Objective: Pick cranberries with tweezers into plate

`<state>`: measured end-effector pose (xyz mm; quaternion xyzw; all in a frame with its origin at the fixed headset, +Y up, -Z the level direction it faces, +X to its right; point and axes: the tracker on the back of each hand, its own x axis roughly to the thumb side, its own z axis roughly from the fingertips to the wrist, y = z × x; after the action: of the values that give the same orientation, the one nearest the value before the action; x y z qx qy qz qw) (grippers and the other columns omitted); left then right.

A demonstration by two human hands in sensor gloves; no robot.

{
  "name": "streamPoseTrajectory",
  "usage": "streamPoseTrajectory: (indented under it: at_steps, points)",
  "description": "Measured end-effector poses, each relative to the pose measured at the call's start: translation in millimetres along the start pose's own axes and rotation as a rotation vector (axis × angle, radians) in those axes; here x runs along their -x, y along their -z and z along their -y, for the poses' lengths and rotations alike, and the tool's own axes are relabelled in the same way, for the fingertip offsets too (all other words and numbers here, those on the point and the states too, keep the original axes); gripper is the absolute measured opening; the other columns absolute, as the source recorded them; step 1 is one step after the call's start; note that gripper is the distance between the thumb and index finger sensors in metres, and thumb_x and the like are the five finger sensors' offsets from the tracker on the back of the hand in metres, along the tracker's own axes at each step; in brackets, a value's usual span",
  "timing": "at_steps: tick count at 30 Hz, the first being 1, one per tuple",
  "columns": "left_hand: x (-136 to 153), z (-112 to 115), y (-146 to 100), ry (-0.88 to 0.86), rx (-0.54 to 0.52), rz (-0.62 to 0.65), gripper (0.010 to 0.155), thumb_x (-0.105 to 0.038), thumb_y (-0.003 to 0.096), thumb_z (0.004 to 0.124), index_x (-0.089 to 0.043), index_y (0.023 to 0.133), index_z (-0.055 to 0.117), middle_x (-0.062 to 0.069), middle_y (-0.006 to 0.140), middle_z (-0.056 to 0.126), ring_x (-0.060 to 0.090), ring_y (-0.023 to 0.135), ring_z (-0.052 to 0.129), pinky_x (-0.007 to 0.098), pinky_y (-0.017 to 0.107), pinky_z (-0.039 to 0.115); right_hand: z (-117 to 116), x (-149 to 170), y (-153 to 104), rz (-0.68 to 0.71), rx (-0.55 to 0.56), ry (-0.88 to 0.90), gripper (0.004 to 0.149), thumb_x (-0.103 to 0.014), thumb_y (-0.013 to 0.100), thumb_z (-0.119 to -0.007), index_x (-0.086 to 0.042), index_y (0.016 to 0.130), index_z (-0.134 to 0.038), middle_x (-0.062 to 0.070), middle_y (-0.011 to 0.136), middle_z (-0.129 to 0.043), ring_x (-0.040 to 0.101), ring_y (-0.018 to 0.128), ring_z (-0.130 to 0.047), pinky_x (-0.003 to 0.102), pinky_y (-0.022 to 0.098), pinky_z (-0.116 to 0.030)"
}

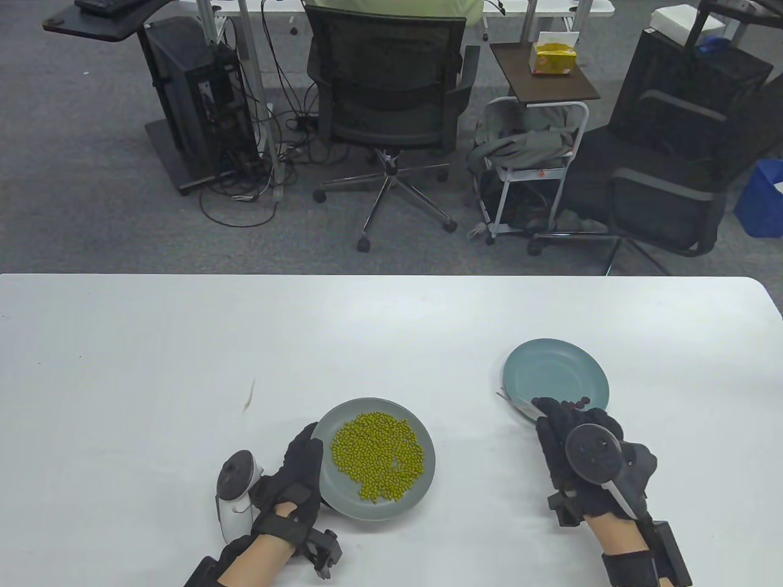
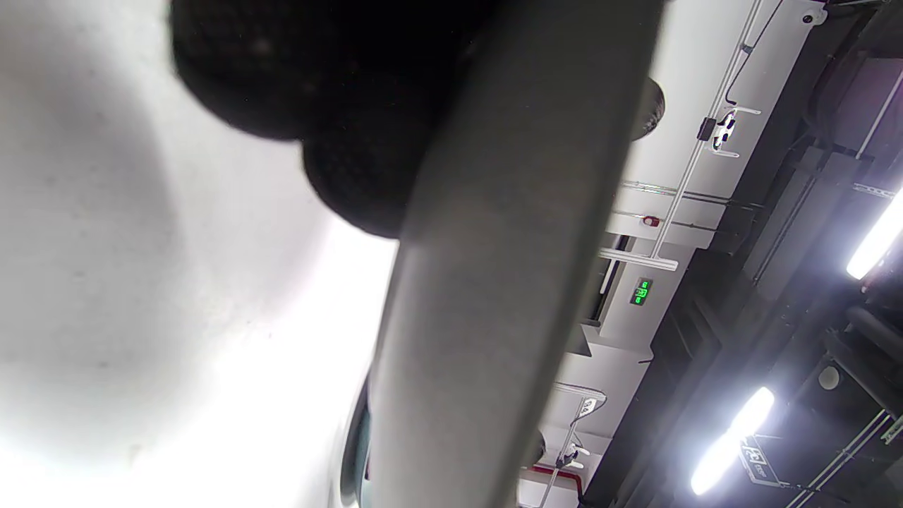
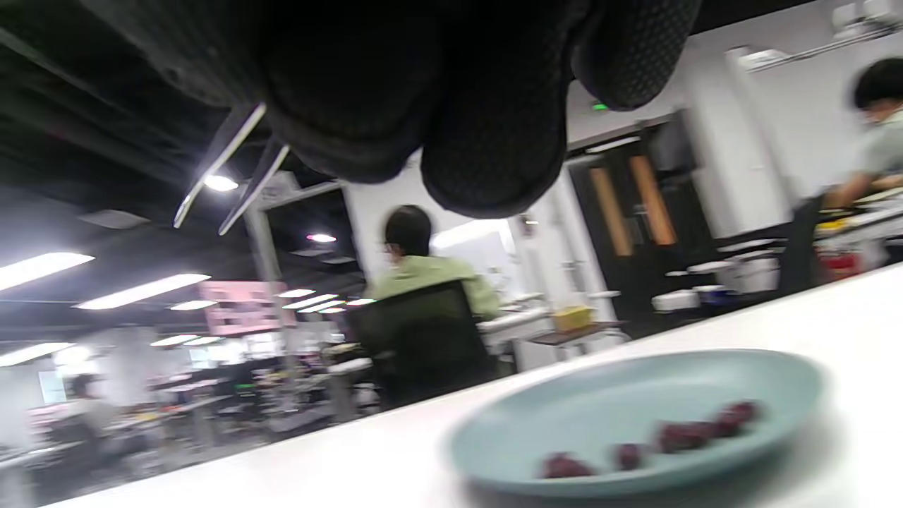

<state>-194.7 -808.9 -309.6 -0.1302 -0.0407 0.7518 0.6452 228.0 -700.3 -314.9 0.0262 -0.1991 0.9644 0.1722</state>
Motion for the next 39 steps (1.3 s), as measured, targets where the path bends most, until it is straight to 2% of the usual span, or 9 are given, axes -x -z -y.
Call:
streamPoseTrajectory:
  at_steps: [6,15,17,20,25,28,31,34,39]
  points:
    - [1,0,0,0.0,0.003,-0.002,0.063,-0.052,0.0535,0.057,-0.022,0.103,0.031,0.007,0.094,0.065,0.026,0.045,0.104,0.033,0.027,0.09,-7,-46,-26,0.186,-0.037,0.024,0.048,-0.052,0.038,-0.067,-0.034,0.082,-0.076,-0.019,0.056,-0.088,0.011,0.062,-0.09,0.046,0.071,-0.055]
    - [-2,-3,0,-0.005,-0.008,-0.023,0.062,-0.05,0.0535,0.059,-0.02,0.103,0.035,0.009,0.092,0.068,0.027,0.042,0.105,0.034,0.025,0.091,-15,-48,-28,0.213,-0.063,0.017,0.048,-0.052,0.038,-0.067,-0.034,0.082,-0.076,-0.019,0.056,-0.088,0.011,0.062,-0.09,0.047,0.071,-0.055]
    - [-7,-13,1,0.015,-0.04,-0.032,0.061,-0.047,0.0532,0.062,-0.018,0.102,0.041,0.01,0.088,0.074,0.028,0.039,0.107,0.036,0.022,0.092,-15,-45,-27,0.206,-0.064,0.017,0.048,-0.052,0.038,-0.067,-0.034,0.082,-0.076,-0.019,0.056,-0.088,0.011,0.062,-0.09,0.046,0.071,-0.055]
    - [-20,-43,4,0.133,-0.112,-0.06,0.059,-0.045,0.0528,0.064,-0.016,0.101,0.047,0.011,0.083,0.081,0.028,0.033,0.11,0.036,0.016,0.093,-16,-43,-26,0.2,-0.071,0.014,0.048,-0.052,0.038,-0.067,-0.034,0.082,-0.076,-0.019,0.056,-0.088,0.011,0.062,-0.09,0.046,0.071,-0.055]
    - [-41,-97,-2,0.366,-0.337,-0.082,0.057,-0.044,0.0524,0.066,-0.016,0.1,0.052,0.008,0.077,0.089,0.022,0.017,0.11,0.031,0.005,0.092,-17,-44,-26,0.204,-0.083,0.002,0.048,-0.052,0.038,-0.067,-0.034,0.082,-0.076,-0.019,0.056,-0.088,0.011,0.062,-0.09,0.047,0.071,-0.055]
    - [-45,-125,-8,0.373,-0.436,-0.122,0.057,-0.043,0.0524,0.066,-0.016,0.101,0.052,0.008,0.077,0.089,0.022,0.012,0.108,0.031,0.002,0.09,-18,-45,-27,0.211,-0.089,-0.006,0.048,-0.052,0.038,-0.067,-0.034,0.082,-0.076,-0.019,0.056,-0.089,0.011,0.062,-0.09,0.047,0.071,-0.055]
    - [-40,-147,-13,0.331,-0.485,-0.175,0.057,-0.043,0.0527,0.065,-0.016,0.101,0.05,0.009,0.078,0.088,0.021,0.012,0.108,0.031,0.002,0.089,-19,-46,-27,0.215,-0.097,-0.01,0.048,-0.052,0.038,-0.067,-0.034,0.082,-0.076,-0.019,0.056,-0.089,0.011,0.062,-0.09,0.047,0.071,-0.055]
    - [-34,-160,-15,0.33,-0.529,-0.224,0.058,-0.042,0.0528,0.065,-0.016,0.101,0.049,0.01,0.079,0.088,0.022,0.012,0.108,0.031,0.002,0.089,-20,-47,-27,0.218,-0.105,-0.015,0.048,-0.052,0.038,-0.068,-0.034,0.082,-0.076,-0.019,0.056,-0.089,0.011,0.062,-0.09,0.047,0.071,-0.055]
    - [-29,-164,-13,0.398,-0.537,-0.297,0.059,-0.041,0.0529,0.065,-0.014,0.102,0.046,0.01,0.082,0.086,0.021,0.017,0.108,0.031,0.007,0.091,-20,-48,-28,0.221,-0.116,-0.022,0.048,-0.051,0.038,-0.068,-0.033,0.081,-0.077,-0.019,0.056,-0.089,0.012,0.062,-0.091,0.047,0.071,-0.055]
